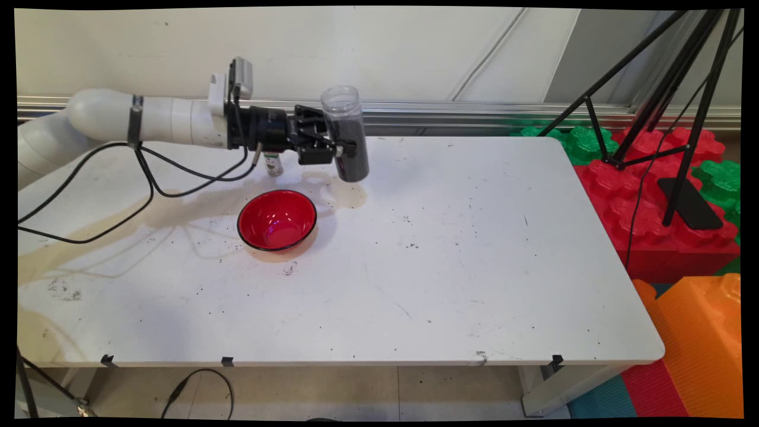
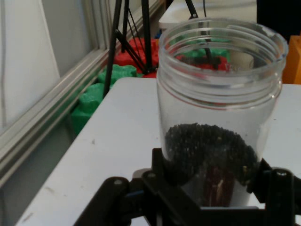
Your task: Pour the black seasoning powder in the red bowl
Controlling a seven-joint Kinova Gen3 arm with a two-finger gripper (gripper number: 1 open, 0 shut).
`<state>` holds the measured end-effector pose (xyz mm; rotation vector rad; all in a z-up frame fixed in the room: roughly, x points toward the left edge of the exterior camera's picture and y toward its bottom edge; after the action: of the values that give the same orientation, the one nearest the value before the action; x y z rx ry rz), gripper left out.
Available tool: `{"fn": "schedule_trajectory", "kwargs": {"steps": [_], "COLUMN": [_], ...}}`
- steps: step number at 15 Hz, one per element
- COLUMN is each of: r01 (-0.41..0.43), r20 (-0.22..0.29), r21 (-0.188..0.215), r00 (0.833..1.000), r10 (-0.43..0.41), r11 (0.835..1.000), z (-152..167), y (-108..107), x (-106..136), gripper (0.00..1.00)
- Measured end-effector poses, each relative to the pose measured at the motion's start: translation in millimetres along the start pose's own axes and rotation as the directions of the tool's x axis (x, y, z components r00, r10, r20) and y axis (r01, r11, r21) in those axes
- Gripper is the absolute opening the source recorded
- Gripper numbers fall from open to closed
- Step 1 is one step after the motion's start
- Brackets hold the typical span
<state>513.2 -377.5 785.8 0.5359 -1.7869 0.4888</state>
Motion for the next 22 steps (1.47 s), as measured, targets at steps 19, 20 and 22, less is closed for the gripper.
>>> {"fn": "schedule_trajectory", "kwargs": {"steps": [19, 20, 22], "r01": [-0.249, -0.269, -0.301], "r20": [0.04, 0.042, 0.046], "r21": [0.015, 0.014, 0.012], "r00": [0.968, 0.963, 0.953], "r10": [0.249, 0.268, 0.3], "r11": [0.968, 0.963, 0.954], "z": [-57.0, -58.6, -61.3], "y": [-36.7, -38.1, -40.1], "x": [-22.7, -24.3, -27.2], "gripper": [0.0, 0.0, 0.0]}}
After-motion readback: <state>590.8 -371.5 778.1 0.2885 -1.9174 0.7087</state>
